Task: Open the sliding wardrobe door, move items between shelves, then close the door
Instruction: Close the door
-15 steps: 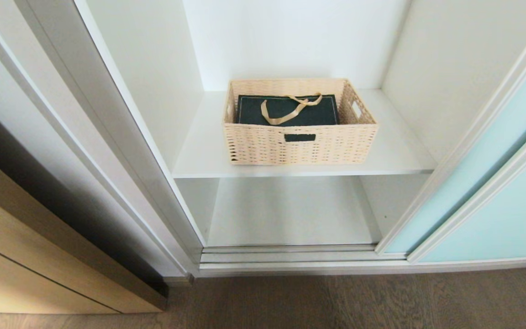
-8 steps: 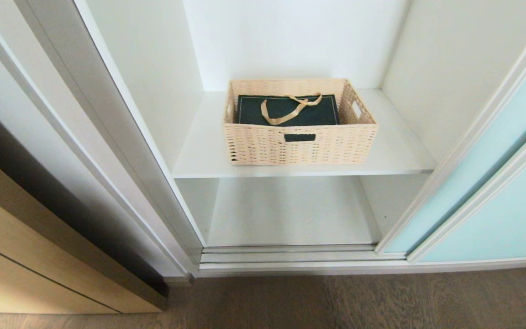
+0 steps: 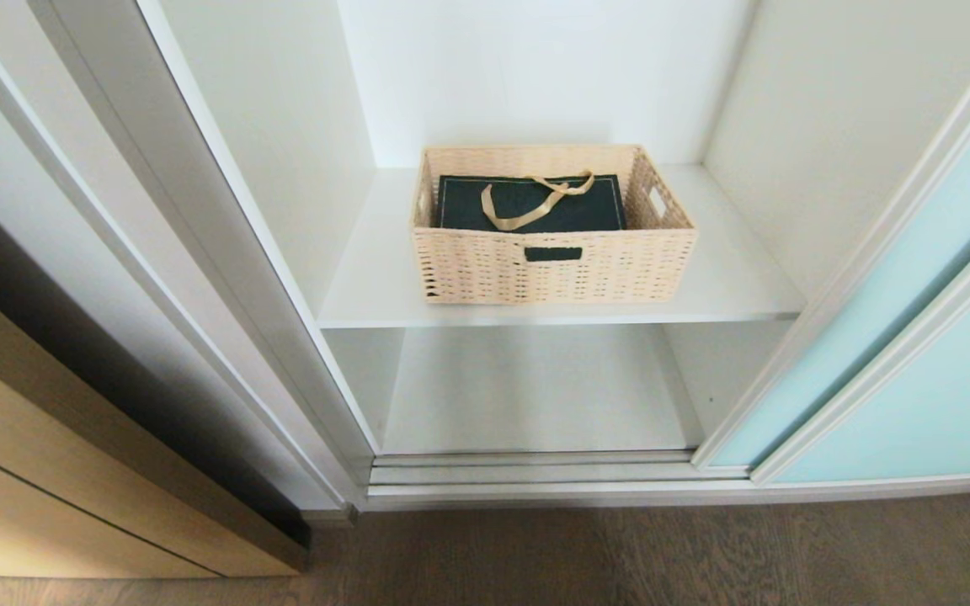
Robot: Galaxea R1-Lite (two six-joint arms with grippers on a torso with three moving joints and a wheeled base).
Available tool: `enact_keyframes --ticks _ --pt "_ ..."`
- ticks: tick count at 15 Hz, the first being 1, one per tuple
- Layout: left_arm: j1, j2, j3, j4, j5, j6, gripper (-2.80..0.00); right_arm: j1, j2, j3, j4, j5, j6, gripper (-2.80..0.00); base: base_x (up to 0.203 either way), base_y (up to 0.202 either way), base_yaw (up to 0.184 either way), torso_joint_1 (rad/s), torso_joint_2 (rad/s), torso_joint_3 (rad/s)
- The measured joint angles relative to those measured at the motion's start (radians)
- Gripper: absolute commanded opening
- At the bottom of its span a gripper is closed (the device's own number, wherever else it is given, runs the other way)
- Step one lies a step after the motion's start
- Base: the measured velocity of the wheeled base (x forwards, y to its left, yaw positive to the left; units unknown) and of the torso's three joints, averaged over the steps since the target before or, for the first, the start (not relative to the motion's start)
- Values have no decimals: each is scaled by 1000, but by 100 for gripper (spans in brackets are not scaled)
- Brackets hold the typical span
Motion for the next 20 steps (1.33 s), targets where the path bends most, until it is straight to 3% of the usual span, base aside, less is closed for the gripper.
enact_keyframes --ticks 4,11,16,18,20 --pt "0 0 1 2 0 0 -280 -28 -12 -106 145 -37 -20 -280 0 0 0 0 0 0" --pt "0 0 1 4 0 0 -280 -83 151 -378 144 -92 -100 -280 0 0 0 0 0 0" --pt "0 0 1 4 0 0 -280 -185 321 -564 116 -253 -127 -280 0 0 0 0 0 0" --pt "0 0 1 4 0 0 -280 -256 352 -608 147 -214 -118 -280 0 0 0 0 0 0" --pt "0 0 1 4 0 0 -280 -405 377 -631 175 -86 -112 -280 0 0 0 0 0 0"
